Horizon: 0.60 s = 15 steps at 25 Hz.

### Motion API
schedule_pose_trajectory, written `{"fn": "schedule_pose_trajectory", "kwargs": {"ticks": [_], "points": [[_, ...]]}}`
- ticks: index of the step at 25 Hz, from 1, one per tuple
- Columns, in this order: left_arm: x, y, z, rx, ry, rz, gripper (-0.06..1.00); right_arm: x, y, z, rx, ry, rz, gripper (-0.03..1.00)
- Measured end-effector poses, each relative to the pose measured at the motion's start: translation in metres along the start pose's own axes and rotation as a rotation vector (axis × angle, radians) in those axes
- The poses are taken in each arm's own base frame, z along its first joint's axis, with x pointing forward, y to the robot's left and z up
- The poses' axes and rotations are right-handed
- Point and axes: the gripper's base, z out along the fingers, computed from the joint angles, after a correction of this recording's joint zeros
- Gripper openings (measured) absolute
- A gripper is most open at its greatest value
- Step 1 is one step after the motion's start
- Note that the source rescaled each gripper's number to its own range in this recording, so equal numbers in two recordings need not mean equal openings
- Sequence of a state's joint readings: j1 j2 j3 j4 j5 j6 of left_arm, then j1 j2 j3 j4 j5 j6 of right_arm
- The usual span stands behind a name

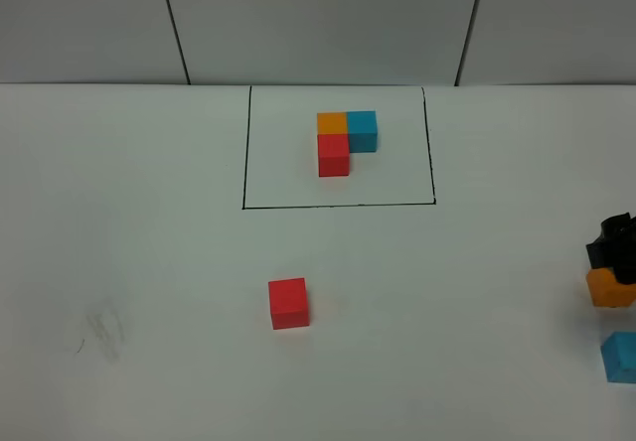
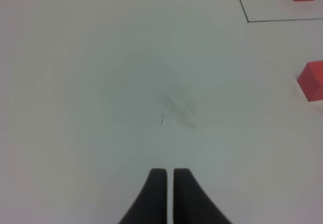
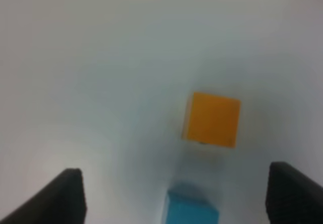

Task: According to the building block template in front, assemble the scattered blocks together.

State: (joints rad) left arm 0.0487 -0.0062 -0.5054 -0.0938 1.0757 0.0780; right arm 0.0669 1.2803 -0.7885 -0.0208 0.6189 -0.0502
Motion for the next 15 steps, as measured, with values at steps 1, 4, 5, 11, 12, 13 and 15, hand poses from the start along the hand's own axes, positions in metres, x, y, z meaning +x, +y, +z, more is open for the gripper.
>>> {"fn": "schedule_pose_trajectory", "kwargs": {"ticks": [1, 4, 5, 11, 12, 13, 15], "points": [[0.0, 0.0, 0.0, 0.0, 0.0, 0.0, 0.0, -0.001, 0.0, 0.007, -0.001, 0.009, 0.0, 0.86], [0.0, 0.0, 0.0, 0.0, 0.0, -0.001, 0.0, -0.002, 0.0, 0.027, -0.004, 0.044, 0.003, 0.86], [0.0, 0.0, 0.0, 0.0, 0.0, -0.001, 0.0, -0.001, 0.0, 0.032, -0.005, 0.057, 0.01, 0.86], [0.0, 0.0, 0.0, 0.0, 0.0, -0.001, 0.0, 0.002, 0.0, 0.063, 0.004, 0.123, 0.033, 0.86], [0.0, 0.0, 0.0, 0.0, 0.0, -0.001, 0.0, 0.002, 0.0, 0.067, 0.009, 0.125, 0.032, 0.86], [0.0, 0.0, 0.0, 0.0, 0.0, -0.001, 0.0, 0.002, -0.001, 0.071, 0.014, 0.13, 0.034, 0.86], [0.0, 0.0, 0.0, 0.0, 0.0, -0.001, 0.0, 0.004, -0.002, 0.079, 0.026, 0.144, 0.034, 0.86]]}}
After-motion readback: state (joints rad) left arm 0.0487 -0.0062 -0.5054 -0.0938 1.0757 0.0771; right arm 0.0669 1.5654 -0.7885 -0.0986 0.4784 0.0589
